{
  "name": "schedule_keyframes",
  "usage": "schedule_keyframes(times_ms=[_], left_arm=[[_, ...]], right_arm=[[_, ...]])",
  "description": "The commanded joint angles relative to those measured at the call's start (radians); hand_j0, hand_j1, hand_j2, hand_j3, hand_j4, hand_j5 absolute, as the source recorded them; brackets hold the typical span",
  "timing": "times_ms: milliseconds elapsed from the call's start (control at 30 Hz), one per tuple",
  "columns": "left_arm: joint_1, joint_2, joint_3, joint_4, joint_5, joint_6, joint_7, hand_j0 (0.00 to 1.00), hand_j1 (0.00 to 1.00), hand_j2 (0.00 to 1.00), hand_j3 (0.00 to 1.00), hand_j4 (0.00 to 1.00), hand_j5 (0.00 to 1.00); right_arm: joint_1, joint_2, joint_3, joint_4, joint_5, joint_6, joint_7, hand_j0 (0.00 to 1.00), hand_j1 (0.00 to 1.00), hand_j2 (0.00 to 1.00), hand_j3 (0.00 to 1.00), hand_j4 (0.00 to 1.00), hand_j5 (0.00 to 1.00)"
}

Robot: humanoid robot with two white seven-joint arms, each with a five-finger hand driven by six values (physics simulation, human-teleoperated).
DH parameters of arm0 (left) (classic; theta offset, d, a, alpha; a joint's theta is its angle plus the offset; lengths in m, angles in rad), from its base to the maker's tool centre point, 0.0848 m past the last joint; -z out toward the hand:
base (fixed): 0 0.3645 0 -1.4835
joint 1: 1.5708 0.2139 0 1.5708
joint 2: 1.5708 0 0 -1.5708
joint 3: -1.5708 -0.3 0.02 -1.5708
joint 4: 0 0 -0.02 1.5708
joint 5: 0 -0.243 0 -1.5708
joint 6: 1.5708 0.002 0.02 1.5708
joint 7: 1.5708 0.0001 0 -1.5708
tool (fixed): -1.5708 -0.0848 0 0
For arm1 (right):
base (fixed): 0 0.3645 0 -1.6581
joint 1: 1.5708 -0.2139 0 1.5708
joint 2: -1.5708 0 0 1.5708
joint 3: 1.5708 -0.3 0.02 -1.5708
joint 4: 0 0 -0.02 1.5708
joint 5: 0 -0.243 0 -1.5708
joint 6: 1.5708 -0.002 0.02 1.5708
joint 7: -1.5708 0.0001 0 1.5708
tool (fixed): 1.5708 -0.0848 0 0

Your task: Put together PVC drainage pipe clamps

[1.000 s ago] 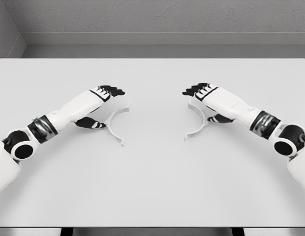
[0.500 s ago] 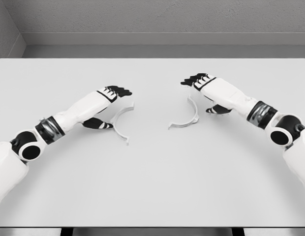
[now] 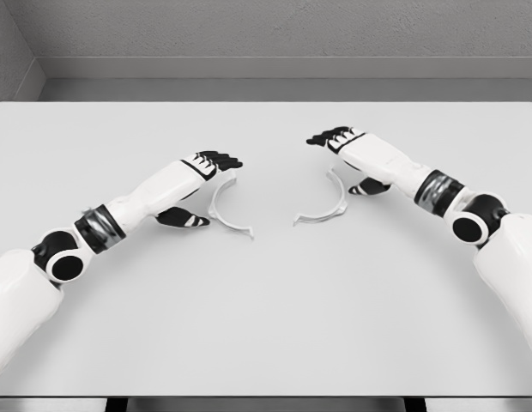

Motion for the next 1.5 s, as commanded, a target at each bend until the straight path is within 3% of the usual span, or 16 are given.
schedule_keyframes(times_ms=[0,400,833,1033,1100,1167,1233,1300,1467], left_arm=[[0.000,0.000,0.007,0.001,0.008,0.000,0.001,1.00,1.00,1.00,1.00,1.00,1.00],[-0.034,0.003,0.007,0.062,0.008,0.000,0.002,1.00,1.00,1.00,1.00,1.00,1.00],[-0.046,-0.007,0.003,0.082,0.007,0.000,0.002,1.00,1.00,1.00,1.00,1.00,1.00],[-0.046,-0.009,0.003,0.082,0.007,0.000,0.002,1.00,1.00,1.00,1.00,1.00,1.00],[-0.046,-0.009,0.003,0.082,0.007,0.000,0.002,1.00,1.00,1.00,1.00,1.00,1.00],[-0.046,-0.010,0.003,0.082,0.007,0.000,0.002,1.00,1.00,1.00,1.00,1.00,1.00],[-0.046,-0.020,0.003,0.082,0.007,0.000,0.002,1.00,1.00,1.00,1.00,1.00,1.00],[-0.046,-0.024,0.001,0.090,0.005,0.000,0.002,1.00,1.00,1.00,1.00,1.00,1.00],[-0.055,-0.037,0.001,0.111,0.005,0.000,0.002,1.00,1.00,1.00,1.00,1.00,1.00]], right_arm=[[0.000,0.004,0.003,0.009,-0.005,0.001,-0.001,1.00,1.00,1.00,1.00,1.00,1.00],[-0.002,0.035,0.025,0.000,-0.004,0.016,-0.001,1.00,1.00,1.00,1.00,1.00,1.00],[-0.032,0.110,0.071,-0.008,-0.004,0.061,0.001,1.00,1.00,1.00,1.00,1.00,1.00],[-0.046,0.094,0.025,-0.005,-0.018,0.056,0.001,1.00,1.00,1.00,1.00,1.00,1.00],[-0.041,0.073,-0.035,-0.005,-0.021,0.050,0.001,1.00,1.00,1.00,1.00,1.00,1.00],[-0.029,0.032,-0.035,-0.008,-0.048,0.048,0.001,1.00,1.00,1.00,1.00,1.00,1.00],[-0.014,-0.011,-0.035,-0.057,-0.068,0.030,-0.001,1.00,1.00,1.00,1.00,1.00,1.00],[0.052,-0.050,-0.035,-0.149,-0.070,0.030,0.001,1.00,1.00,1.00,1.00,1.00,1.00],[0.097,-0.083,-0.037,-0.238,-0.071,0.015,-0.001,1.00,1.00,1.00,1.00,1.00,1.00]])
